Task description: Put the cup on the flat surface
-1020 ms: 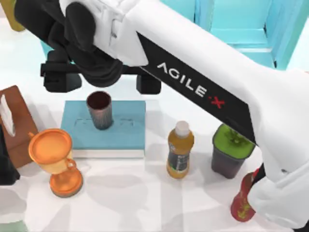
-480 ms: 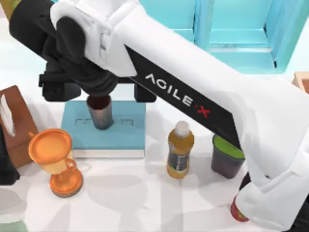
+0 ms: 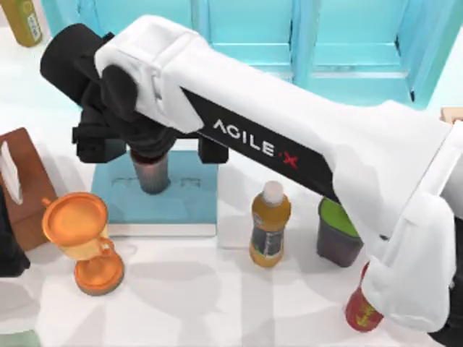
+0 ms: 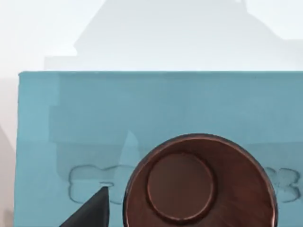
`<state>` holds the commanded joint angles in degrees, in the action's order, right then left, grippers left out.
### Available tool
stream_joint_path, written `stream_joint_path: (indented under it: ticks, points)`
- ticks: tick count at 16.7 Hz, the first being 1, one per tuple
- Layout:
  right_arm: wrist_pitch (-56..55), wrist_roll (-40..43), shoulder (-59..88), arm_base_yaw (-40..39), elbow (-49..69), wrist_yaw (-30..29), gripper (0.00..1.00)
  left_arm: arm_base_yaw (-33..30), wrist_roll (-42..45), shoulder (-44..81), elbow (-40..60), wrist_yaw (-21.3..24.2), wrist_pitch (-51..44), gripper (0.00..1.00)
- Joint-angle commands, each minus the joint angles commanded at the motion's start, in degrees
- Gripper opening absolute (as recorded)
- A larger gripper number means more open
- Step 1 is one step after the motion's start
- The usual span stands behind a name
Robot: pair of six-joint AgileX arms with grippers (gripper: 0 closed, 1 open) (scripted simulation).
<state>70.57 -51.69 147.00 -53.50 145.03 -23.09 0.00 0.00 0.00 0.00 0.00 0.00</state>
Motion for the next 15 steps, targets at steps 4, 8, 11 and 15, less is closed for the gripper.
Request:
stream_joint_path:
  ticks: [4,8,11,15]
  points:
    - [-6.5,1.2,-0.1,1.2,-6.2,0.3,1.00,0.0,0.0,0.0,0.0,0.0,0.0,1.00]
    - [-6.6,1.2,-0.1,1.2,-6.4,0.4,1.00,0.0,0.0,0.0,0.0,0.0,0.0,1.00]
    - [-6.6,1.2,-0.1,1.2,-6.4,0.4,0.77,0.0,0.0,0.0,0.0,0.0,0.0,1.00]
    - [-6.6,1.2,-0.1,1.2,-6.4,0.4,0.47,0.0,0.0,0.0,0.0,0.0,0.0,1.00]
